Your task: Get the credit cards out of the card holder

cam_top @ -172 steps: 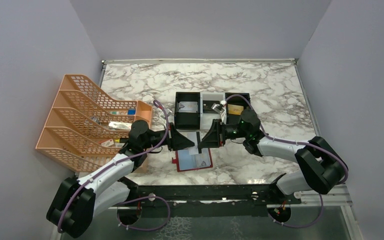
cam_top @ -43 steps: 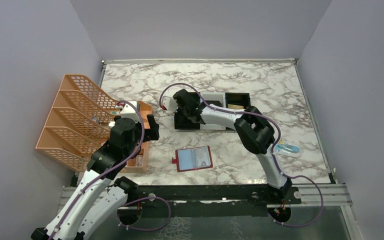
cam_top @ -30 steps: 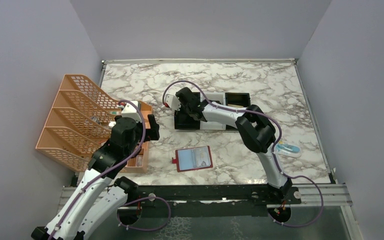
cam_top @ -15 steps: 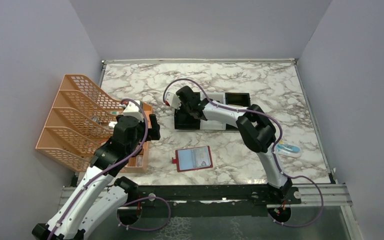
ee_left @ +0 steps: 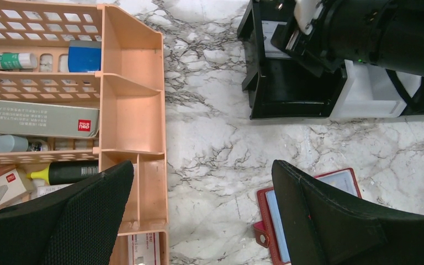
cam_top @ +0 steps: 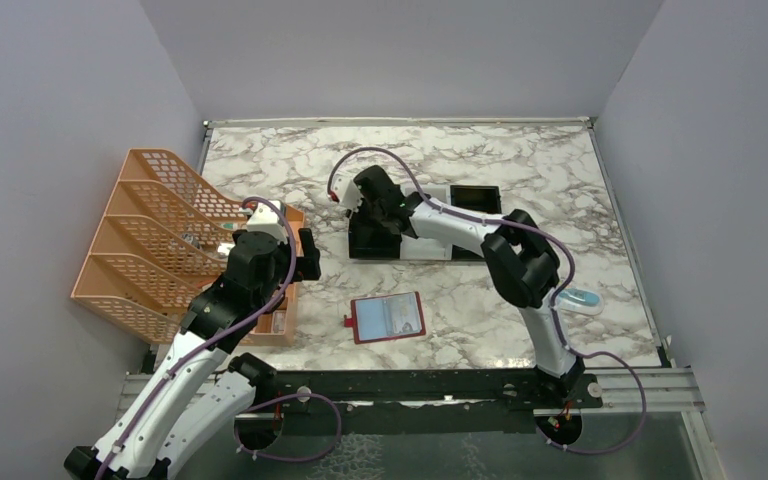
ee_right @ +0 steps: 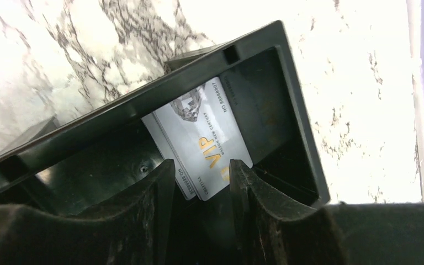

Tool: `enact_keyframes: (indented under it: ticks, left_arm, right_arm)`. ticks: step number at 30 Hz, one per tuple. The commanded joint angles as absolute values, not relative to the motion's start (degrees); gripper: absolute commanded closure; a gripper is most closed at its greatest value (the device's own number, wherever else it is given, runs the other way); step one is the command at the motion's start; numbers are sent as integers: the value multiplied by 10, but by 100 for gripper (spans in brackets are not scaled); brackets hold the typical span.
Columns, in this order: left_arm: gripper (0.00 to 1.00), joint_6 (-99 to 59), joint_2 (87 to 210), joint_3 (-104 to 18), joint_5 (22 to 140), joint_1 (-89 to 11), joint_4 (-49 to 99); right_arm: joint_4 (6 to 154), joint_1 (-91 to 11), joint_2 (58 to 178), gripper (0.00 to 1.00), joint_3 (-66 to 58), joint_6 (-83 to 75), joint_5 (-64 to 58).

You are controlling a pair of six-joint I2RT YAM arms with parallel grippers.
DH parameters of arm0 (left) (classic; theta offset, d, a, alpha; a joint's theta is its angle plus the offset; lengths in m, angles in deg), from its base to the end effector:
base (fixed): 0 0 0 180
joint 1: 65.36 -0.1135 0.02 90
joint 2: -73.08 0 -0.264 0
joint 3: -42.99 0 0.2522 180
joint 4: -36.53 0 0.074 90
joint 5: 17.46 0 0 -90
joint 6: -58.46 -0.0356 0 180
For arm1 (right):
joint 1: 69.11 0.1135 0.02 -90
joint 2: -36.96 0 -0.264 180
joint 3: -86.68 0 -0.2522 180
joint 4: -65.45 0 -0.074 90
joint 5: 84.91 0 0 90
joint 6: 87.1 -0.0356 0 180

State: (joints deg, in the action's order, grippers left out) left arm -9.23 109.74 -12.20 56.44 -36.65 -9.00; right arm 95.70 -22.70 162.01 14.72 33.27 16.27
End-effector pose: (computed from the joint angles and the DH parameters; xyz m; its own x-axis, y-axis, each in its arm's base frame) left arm 0.1308 -0.0604 0.3022 -0.4613 -0.1632 -0.8721 0.0753 0.9722 -0.2218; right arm 0.3406 0.3478 0.1758 -0.1235 -0.8491 -0.5135 -0.7908 0.3969 -0.4660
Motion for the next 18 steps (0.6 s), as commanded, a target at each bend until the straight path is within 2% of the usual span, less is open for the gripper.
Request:
enact_keyframes:
  ticks: [1, 6, 10, 14, 18]
  left_arm:
    - [1, -99, 1096, -115, 572, -369, -80]
    - [1, -100, 1100, -117, 580, -369, -79]
    - [1, -102, 1101, -116, 612, -369, -70]
    - [1, -79, 1111, -105, 696, -369, -49]
    - [1, 18, 1142, -83, 847, -369, 31]
  right_arm:
    - [907, -230, 1527, 58, 127, 248, 131]
    - [779, -231, 1378, 54, -44, 113, 139]
    - [754, -236, 1266, 50, -181, -31, 157]
    - [784, -236, 1166, 50, -294, -189, 115]
    - [782, -236, 1077, 48, -411, -340, 32]
